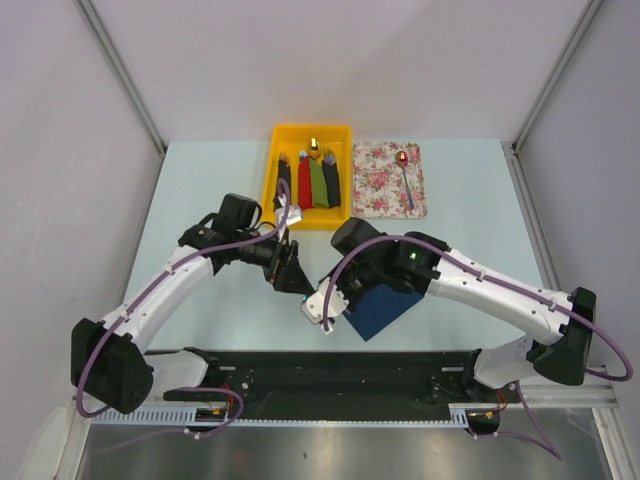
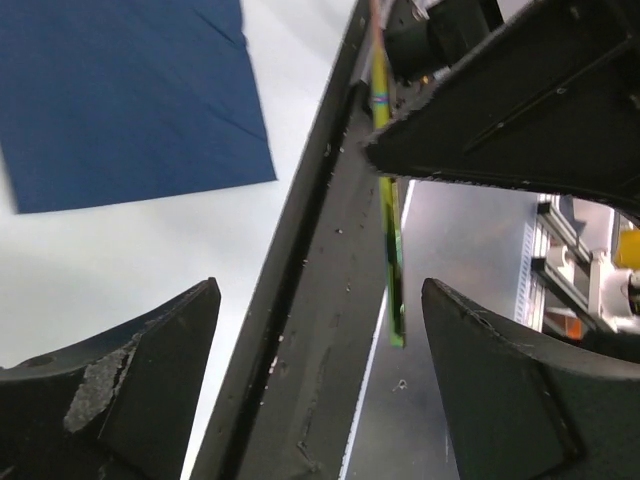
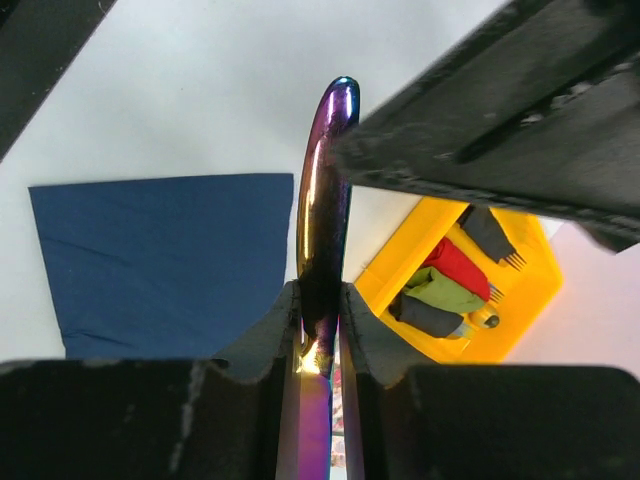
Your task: Place the utensils on the paper napkin and roll it up
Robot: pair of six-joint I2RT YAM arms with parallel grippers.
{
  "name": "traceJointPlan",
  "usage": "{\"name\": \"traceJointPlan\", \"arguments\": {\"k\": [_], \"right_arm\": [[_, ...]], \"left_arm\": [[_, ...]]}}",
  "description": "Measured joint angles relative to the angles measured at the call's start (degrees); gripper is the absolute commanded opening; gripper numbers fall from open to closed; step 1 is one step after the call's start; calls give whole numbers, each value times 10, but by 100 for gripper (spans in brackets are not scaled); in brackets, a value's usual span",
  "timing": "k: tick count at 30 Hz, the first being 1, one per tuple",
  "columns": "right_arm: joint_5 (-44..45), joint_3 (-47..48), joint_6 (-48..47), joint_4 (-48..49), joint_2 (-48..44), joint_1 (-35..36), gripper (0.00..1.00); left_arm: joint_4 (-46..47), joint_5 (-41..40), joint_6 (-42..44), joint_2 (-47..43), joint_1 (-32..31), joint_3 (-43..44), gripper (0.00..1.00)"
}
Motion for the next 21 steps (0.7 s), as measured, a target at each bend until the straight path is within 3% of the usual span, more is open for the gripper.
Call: {"name": "traceJointPlan", "arguments": {"k": [4, 10, 13, 14, 15, 17, 18, 21], "right_arm": [[10, -7, -9, 10, -1, 5, 0], [16, -10, -25, 17, -3, 8, 0], [25, -16, -31, 28, -9, 15, 0], [29, -18, -32, 32, -11, 16, 5], [35, -21, -33, 36, -12, 17, 22], [45, -32, -27, 49, -18, 20, 41], [55, -40, -17, 62, -24, 24, 58], [91, -49, 21, 117, -33, 31, 78]], "left_arm": [[25, -3, -14, -2, -47, -13, 76], [75, -2, -53, -5, -72, -45, 44], [99, 2, -73, -6, -75, -55, 1], [109, 5, -81, -8, -77, -59, 0], [119, 9, -87, -11, -81, -62, 0], [140, 0, -103, -21, -84, -72, 0], [153, -3, -115, -27, -83, -79, 0], [213, -24, -156, -62, -85, -113, 0]]}}
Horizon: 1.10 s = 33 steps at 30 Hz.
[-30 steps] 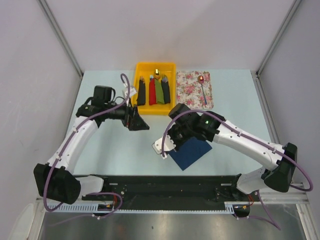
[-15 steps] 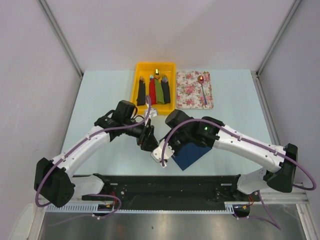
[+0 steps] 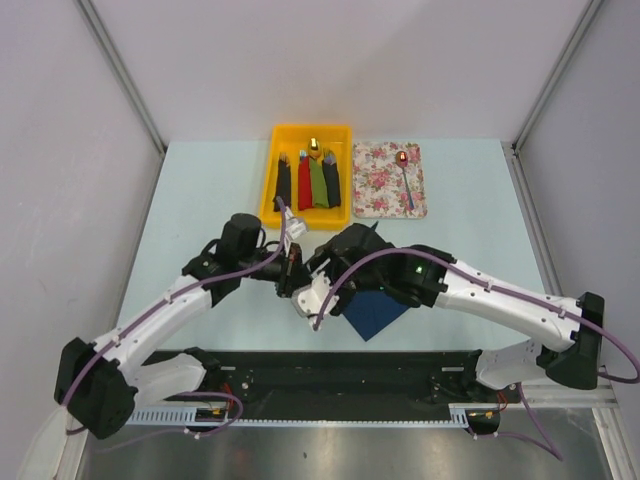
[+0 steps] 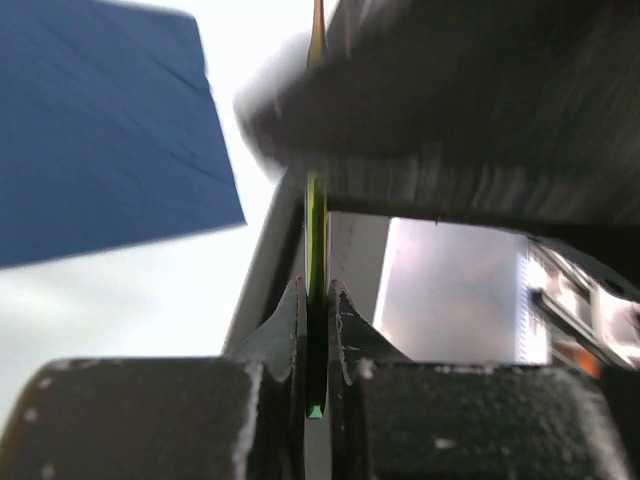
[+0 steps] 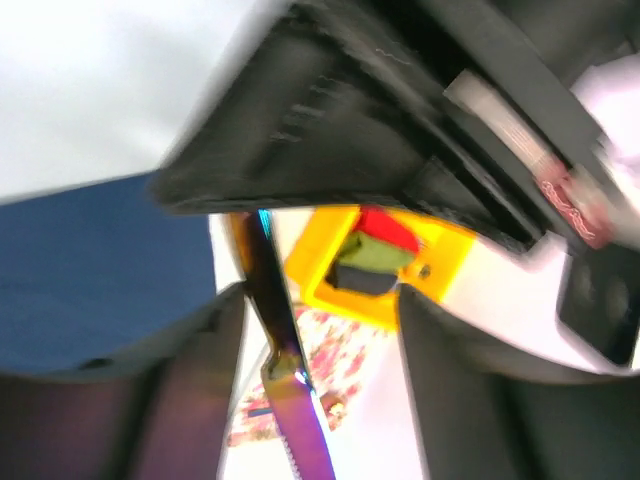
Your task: Place the utensils on the paper napkin and roll it up
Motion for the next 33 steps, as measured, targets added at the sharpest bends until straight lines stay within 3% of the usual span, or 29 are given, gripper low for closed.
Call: {"name": "traceJointPlan", "arguments": {"k": [3, 11, 14, 17, 19, 25, 33], "right_arm": [[45, 7, 59, 38, -9, 2, 99], [104, 88, 308, 44, -63, -32, 97], [64, 120, 462, 50, -73, -158, 94], [-7, 140, 669, 63, -68, -346, 93], [-45, 135, 774, 70, -64, -409, 92], [-137, 103, 966, 119, -48, -421, 82], [-136, 12, 1083, 191, -20, -377, 67]], "left_arm": [[62, -44, -38, -50, -1, -35, 0], [220, -176, -130, -68, -1, -44, 0], [269, -231, -153, -64, -1, -44, 0], [322, -294, -179, -60, -1, -44, 0], [352, -325, -199, -48, -1, -42, 0], [375, -373, -247, 4, -6, -35, 0], [332, -398, -251, 33, -10, -6, 0]]}}
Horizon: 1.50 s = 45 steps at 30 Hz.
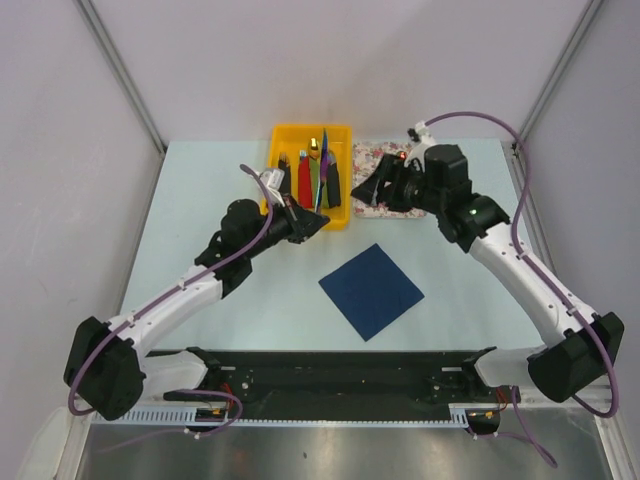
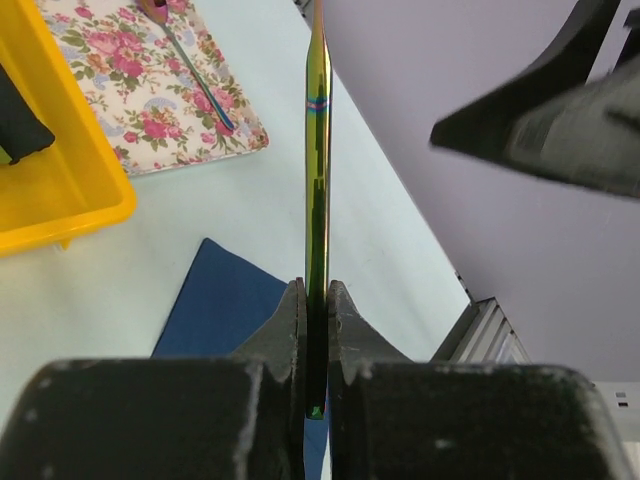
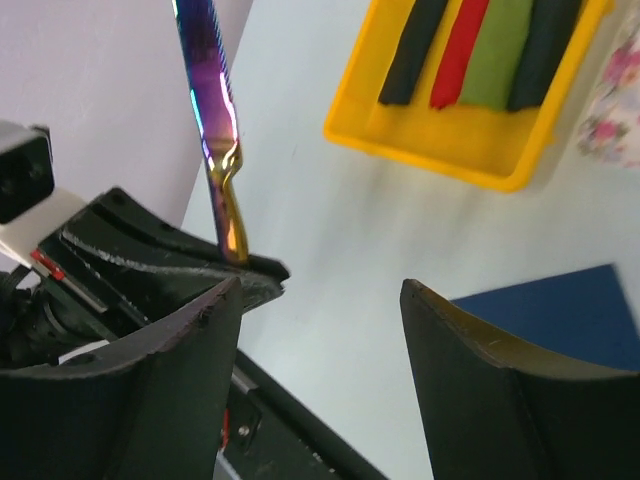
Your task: Place the utensils on the paper napkin and roll it up
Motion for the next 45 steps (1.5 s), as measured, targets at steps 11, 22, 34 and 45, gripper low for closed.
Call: {"name": "traceJointPlan", "arguments": {"k": [11, 22, 34, 45], "right_arm": [[23, -20, 64, 60, 44, 56, 57], [29, -7, 90, 83, 94, 69, 49], [28, 27, 106, 106, 132, 79, 21], [43, 25, 102, 93, 132, 80, 0]], "left_arm": [[-53, -33, 22, 43, -27, 46, 0], [-56, -42, 30, 48, -34, 54, 0], [-55, -44, 34, 48, -37, 53, 0], [-61, -49, 42, 43, -37, 53, 76]]}}
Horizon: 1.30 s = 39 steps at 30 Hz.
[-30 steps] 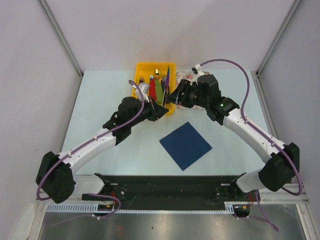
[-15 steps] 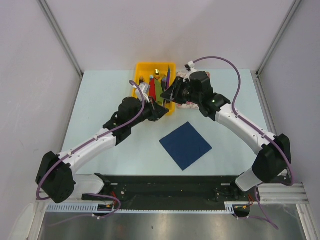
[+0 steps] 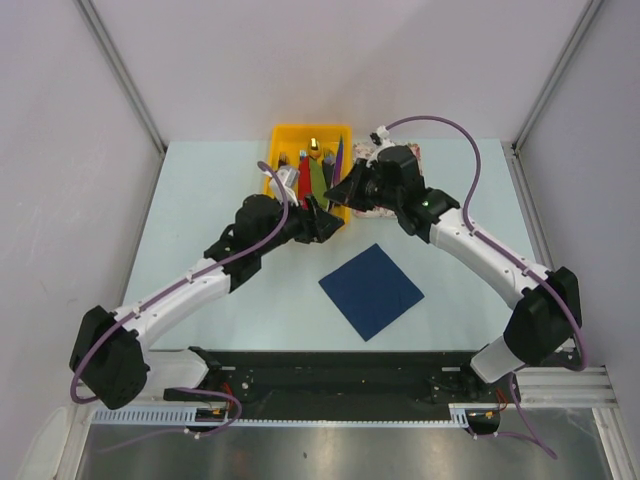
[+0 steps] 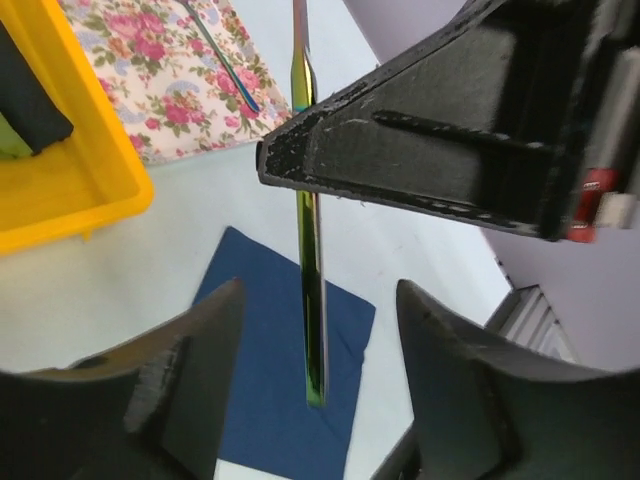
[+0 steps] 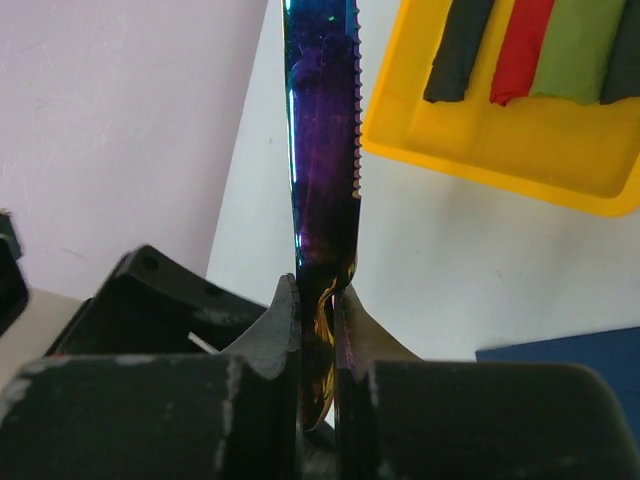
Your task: Place the utensils on the paper napkin and roll it up
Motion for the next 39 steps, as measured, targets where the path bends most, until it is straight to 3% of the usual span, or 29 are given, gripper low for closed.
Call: {"name": "traceJointPlan", "arguments": {"k": [1, 2, 13, 16, 24, 30, 39], "right_arm": [[2, -3, -2, -1, 0, -1, 0], [9, -13, -9, 0, -4, -2, 0], [98, -325, -90, -27, -137, -17, 0], [112, -361, -108, -41, -147, -24, 0], [99, -309, -140, -70, -128, -49, 0], [85, -289, -115, -50, -117, -41, 0], [92, -232, -112, -95, 1, -37, 0]], "left_arm": [[-5, 0, 6, -3, 0, 0, 96], [-9, -1, 11, -8, 1, 0, 100], [-145, -14, 88, -83, 112, 0, 100], [-189, -45, 116, -85, 120, 5, 100], [-244, -65, 185, -111, 143, 7, 100], [-251, -64, 199, -135, 151, 3, 100], [-252, -63, 198, -106, 169, 2, 100]]}}
